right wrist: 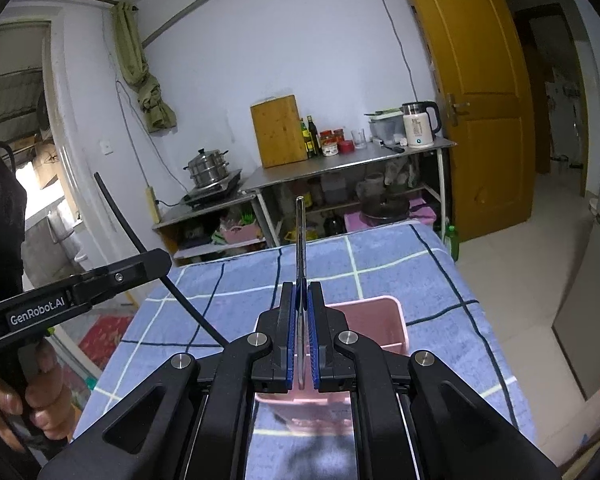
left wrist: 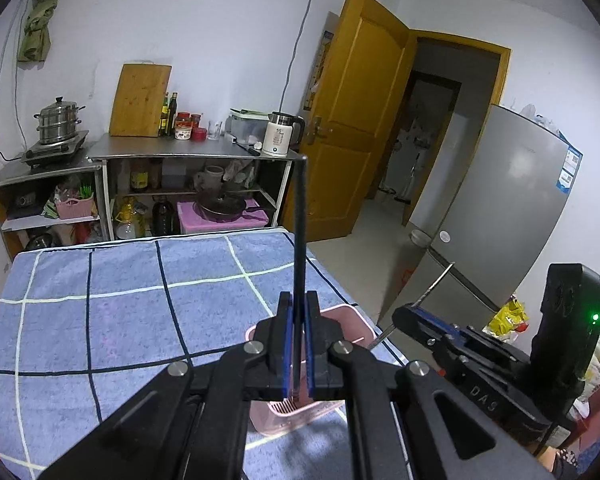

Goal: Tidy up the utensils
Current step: 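Lift both held chopsticks upright and carry them over the pink holder, then lower both chopsticks into the pink holder and open both tools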

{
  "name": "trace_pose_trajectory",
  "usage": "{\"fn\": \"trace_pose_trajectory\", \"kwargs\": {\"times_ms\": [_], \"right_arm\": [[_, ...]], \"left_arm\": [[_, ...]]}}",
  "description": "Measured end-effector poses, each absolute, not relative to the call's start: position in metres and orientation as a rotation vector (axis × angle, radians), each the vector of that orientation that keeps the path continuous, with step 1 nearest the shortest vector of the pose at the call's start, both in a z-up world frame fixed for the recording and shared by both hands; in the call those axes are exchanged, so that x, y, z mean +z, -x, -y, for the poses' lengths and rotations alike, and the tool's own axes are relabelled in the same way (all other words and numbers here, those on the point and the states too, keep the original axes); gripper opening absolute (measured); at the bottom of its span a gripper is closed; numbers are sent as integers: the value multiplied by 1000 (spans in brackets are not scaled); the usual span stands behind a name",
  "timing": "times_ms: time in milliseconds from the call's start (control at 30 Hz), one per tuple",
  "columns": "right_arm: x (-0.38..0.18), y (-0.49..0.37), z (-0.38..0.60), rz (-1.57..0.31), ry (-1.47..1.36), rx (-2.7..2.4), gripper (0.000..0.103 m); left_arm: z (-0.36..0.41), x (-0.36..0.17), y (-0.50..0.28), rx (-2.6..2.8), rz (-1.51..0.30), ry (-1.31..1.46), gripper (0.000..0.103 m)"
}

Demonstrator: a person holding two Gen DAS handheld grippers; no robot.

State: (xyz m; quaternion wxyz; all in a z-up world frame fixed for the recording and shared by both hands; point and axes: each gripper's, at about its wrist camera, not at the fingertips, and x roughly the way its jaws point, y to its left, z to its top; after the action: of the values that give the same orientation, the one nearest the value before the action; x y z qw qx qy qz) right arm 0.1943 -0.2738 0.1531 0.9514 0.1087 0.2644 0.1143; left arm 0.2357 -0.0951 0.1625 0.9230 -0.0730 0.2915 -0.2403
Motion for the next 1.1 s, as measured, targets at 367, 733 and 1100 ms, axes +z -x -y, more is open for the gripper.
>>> {"fn": "trace_pose_trajectory", "kwargs": {"times_ms": [367, 733, 1100], "right_arm": [[93, -221, 269, -672, -213, 215, 6], [81, -223, 273, -699, -230, 210, 6], [106, -194, 278, -614, -229, 193, 17]], "left_arm": [[106, 109, -260, -467, -701, 145, 6], [107, 95, -264, -451, -719, 150, 7], [92, 121, -234, -423, -623, 147, 33]]}}
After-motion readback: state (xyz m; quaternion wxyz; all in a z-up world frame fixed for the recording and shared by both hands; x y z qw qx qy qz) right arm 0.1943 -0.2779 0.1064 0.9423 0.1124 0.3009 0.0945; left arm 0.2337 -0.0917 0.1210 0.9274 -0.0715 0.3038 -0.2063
